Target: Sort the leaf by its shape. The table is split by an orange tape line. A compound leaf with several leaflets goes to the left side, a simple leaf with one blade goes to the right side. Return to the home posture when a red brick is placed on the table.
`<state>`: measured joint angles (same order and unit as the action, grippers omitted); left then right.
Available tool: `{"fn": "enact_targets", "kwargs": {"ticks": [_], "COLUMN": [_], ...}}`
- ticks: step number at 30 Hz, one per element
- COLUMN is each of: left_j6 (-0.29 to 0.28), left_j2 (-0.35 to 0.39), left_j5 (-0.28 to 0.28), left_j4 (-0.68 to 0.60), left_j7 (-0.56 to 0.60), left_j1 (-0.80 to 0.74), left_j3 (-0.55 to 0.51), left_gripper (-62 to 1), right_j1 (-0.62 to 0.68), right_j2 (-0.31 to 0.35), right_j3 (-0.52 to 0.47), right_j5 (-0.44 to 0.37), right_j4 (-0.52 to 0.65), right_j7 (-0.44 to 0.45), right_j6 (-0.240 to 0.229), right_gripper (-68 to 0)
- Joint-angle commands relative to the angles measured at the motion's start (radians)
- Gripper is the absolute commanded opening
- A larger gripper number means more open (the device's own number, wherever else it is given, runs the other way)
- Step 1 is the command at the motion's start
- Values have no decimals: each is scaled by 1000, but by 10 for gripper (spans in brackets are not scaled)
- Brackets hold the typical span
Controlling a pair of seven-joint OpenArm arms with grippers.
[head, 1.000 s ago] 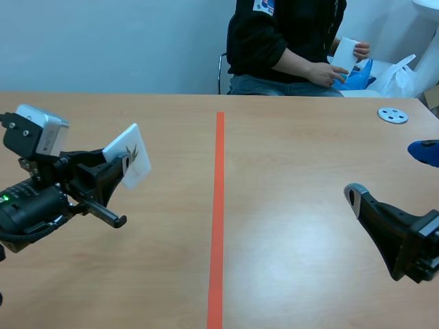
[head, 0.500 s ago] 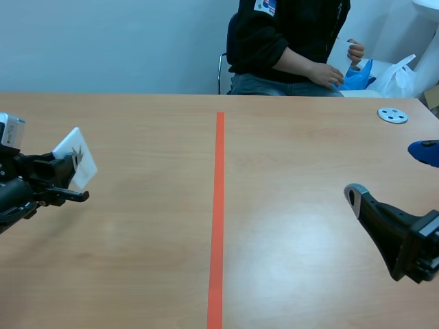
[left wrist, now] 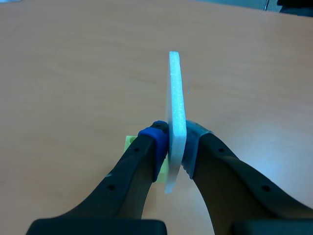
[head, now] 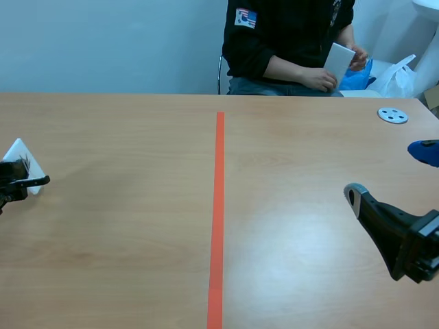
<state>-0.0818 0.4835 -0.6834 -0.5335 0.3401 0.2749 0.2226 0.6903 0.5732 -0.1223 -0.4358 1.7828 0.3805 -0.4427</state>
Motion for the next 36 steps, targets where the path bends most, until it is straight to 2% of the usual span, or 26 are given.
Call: {"fn": "enact_targets", "kwargs": {"ticks": [1, 6, 8, 11, 18, 20, 24, 27, 28, 33, 36], "left_j6": [-14, -18, -18, -18, -20, -24, -48, -48, -48, -48, -48], "left_j2": [-10, -23, -24, -23, -17, -6, 39, 80, 95, 158, 177], "left_j5": [-9, -9, -9, -9, -9, -9, -9, -4, 3, 130, 161], "left_j4": [-26, -15, -15, -15, -27, -57, -189, -319, -365, -622, -789], "left_j7": [31, 34, 34, 38, 76, 76, 79, 77, 69, 31, -8], "left_j1": [3, 2, 2, 2, 2, -3, -44, -96, -117, -260, -373], "left_j3": [-3, 3, 3, 3, 3, 3, -3, -16, -23, -76, -118], "left_gripper": [-554, -551, -520, -433, -171, -115, -63, 14, 14, 14, 14], "right_j1": [-12, -12, -12, -12, -12, -12, -12, -12, -12, -12, -12], "right_j2": [2, 2, 2, 2, 2, 2, 2, 2, 2, 2, 2], "right_j3": [-1, -1, -1, -1, -1, -1, -1, -1, -1, -1, -1], "right_j5": [-14, -14, -14, -14, -14, -14, -14, -14, -14, -14, -14], "right_j4": [2, 2, 2, 2, 2, 2, 2, 2, 2, 2, 2], "right_j7": [19, 19, 19, 19, 19, 19, 19, 19, 19, 19, 19], "right_j6": [0, 0, 0, 0, 0, 0, 0, 0, 0, 0, 0], "right_gripper": [4, 4, 4, 4, 4, 4, 4, 4, 4, 4, 4]}}
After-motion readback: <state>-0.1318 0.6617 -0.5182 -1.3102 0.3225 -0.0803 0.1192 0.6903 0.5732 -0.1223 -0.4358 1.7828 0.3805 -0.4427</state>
